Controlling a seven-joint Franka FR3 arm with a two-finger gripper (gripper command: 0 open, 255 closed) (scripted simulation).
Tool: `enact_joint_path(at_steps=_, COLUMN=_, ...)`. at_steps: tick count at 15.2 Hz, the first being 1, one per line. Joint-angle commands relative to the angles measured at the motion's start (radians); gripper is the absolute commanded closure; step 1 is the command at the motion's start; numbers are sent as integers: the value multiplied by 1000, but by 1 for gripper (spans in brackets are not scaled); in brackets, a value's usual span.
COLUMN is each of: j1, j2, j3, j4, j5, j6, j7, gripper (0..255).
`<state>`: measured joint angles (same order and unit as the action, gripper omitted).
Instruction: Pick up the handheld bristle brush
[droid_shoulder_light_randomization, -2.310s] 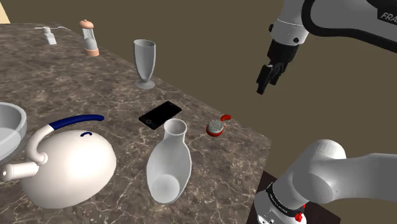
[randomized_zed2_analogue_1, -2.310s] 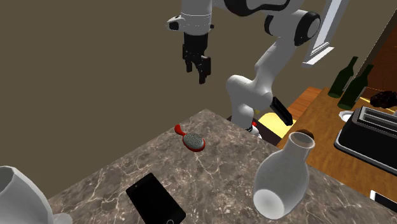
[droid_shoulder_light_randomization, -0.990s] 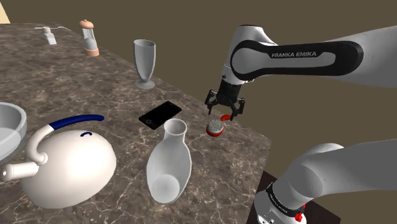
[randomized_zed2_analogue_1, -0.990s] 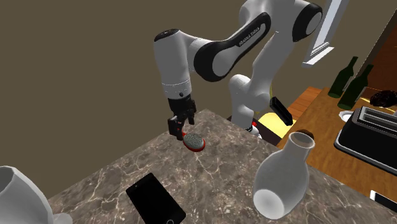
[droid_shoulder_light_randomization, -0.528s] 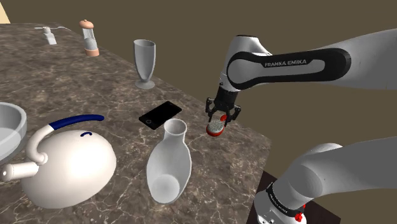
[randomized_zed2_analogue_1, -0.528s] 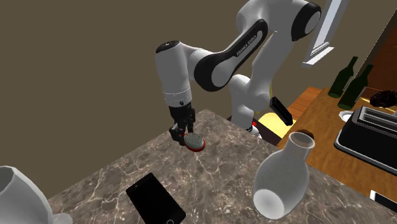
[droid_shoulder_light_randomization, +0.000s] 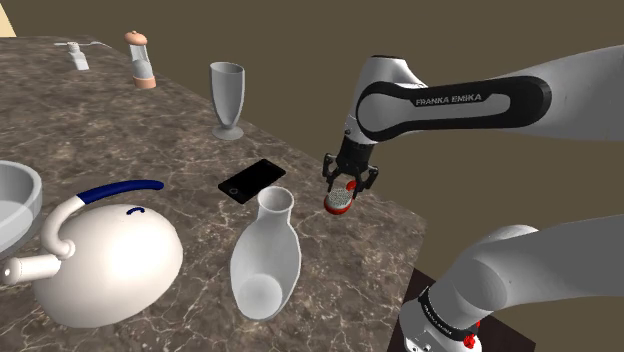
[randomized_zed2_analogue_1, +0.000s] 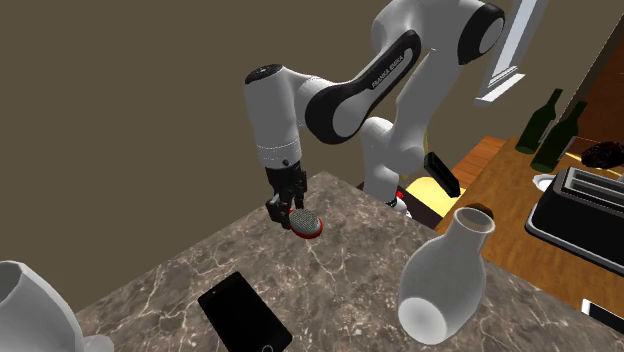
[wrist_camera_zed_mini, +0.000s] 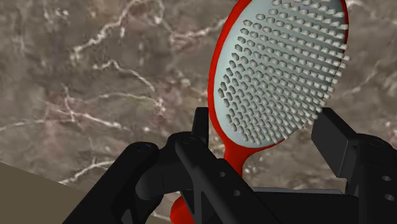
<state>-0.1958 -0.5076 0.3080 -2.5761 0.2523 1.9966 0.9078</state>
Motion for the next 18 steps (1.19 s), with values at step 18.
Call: enact_joint_path(at_steps=18, j1=-7, j2=-56, j3=-33, j4=163, j5=-24, j6=-219, j7=13, gripper=255)
